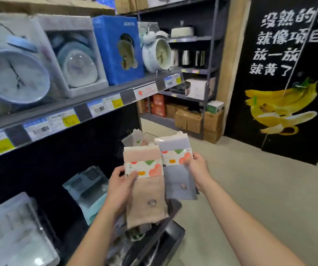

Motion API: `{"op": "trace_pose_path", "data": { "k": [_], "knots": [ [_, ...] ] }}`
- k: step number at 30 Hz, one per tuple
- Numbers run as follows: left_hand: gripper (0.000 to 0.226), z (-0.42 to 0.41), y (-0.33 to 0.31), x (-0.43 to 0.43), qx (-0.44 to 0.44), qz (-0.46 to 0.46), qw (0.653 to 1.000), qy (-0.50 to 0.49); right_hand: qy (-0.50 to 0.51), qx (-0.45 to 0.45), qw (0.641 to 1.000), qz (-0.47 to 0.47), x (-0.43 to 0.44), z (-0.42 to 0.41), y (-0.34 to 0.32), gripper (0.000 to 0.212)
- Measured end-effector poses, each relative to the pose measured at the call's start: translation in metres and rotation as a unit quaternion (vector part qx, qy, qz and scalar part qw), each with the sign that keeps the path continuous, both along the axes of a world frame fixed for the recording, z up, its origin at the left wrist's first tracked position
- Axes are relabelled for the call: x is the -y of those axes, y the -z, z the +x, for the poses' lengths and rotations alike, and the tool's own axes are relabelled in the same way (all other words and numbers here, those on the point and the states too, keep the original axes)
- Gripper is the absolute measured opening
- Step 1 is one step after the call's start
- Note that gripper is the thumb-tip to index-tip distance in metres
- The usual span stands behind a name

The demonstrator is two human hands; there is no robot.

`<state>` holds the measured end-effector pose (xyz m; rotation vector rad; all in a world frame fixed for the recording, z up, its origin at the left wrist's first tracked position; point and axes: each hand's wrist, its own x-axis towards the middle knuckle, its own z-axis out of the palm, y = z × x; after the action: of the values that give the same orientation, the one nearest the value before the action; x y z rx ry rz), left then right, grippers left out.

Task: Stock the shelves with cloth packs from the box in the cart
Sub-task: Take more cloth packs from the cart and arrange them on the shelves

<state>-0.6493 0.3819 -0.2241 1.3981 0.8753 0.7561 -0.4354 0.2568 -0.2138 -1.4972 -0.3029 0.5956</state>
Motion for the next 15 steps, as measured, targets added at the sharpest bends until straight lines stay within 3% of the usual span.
{"op": "trace_pose_path", "data": {
  "k": [6, 15],
  "knots": [
    [0.038, 0.031, 0.007, -0.048, 0.015, -0.011, 0.999, -0.038, -0.092, 0.001, 0.995, 0.028, -0.086, 0.059, 0.010, 0.024],
    [0.040, 0.080, 0.023, -0.097, 0.026, -0.068, 0.993, -0.089, -0.204, 0.014, 0.978, -0.034, -0.192, 0.127, 0.025, 0.025]
  ]
}}
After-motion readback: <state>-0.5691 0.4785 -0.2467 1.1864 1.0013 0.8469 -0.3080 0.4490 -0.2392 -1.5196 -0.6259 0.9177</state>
